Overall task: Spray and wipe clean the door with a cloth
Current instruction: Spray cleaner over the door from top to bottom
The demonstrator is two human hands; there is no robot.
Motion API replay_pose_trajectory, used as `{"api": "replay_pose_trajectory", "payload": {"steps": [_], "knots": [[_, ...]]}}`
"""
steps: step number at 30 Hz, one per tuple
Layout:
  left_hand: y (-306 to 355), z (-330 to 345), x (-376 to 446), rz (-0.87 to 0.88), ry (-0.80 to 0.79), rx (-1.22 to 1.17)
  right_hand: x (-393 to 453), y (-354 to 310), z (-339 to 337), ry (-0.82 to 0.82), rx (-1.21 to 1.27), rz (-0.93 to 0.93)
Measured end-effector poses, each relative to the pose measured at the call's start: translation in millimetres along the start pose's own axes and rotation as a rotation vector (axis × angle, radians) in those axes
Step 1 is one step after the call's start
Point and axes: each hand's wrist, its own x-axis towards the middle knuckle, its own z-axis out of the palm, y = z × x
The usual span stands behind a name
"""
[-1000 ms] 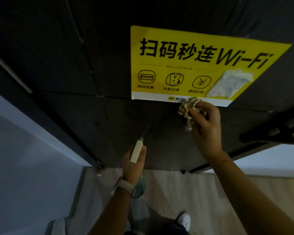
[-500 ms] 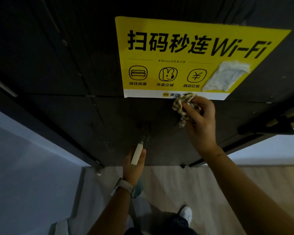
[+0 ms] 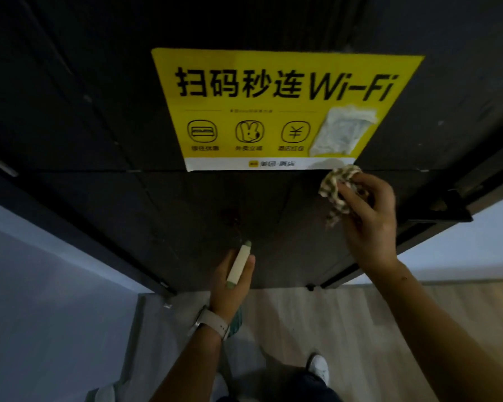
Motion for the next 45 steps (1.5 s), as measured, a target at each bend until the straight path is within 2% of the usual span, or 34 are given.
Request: {"api": "replay_pose_trajectory", "payload": {"steps": [7,12,15,18,25,31,38,43,45], "knots": [[32.2,68.1,-0.7,0.097,-0.004,-0.043,-7.2,73.9,-87.4,-0.012,-0.122,0.017],[39.0,123.1,-0.6,0.111,0.019,-0.050,-24.4,122.1,-91.1,-0.231,-0.092,0.169],[35.3,147.7,2.2,0.120,0.091,-0.001,-30.4,128.4,-83.2,-0.239,-0.061,0.257],[29.1,164.5,5.5,0.115,0.143,0.064,-28.3,125.7,-78.5,-0.195,-0.095,0.259],[17.9,175.8,2.1,0.071,0.116,0.036,-31.5,126.8,-74.1,-0.145,-0.071,0.279],[18.8,179.3,-6.2,0.116,0.050,0.049,-31.0,125.4,-74.1,-0.131,-0.057,0.285],[20.0,178.5,-1.3,-0.011,0.039,-0.011,-31.2,125.1,-73.2,-0.145,-0.073,0.301],[19.2,169.5,-17.0,0.003,-0.014,-0.041,-28.8,128.7,-76.5,-0.205,-0.009,0.271],[19.1,162.8,-27.8,0.059,0.014,-0.014,-29.2,125.0,-77.7,-0.209,0.078,0.311]]}}
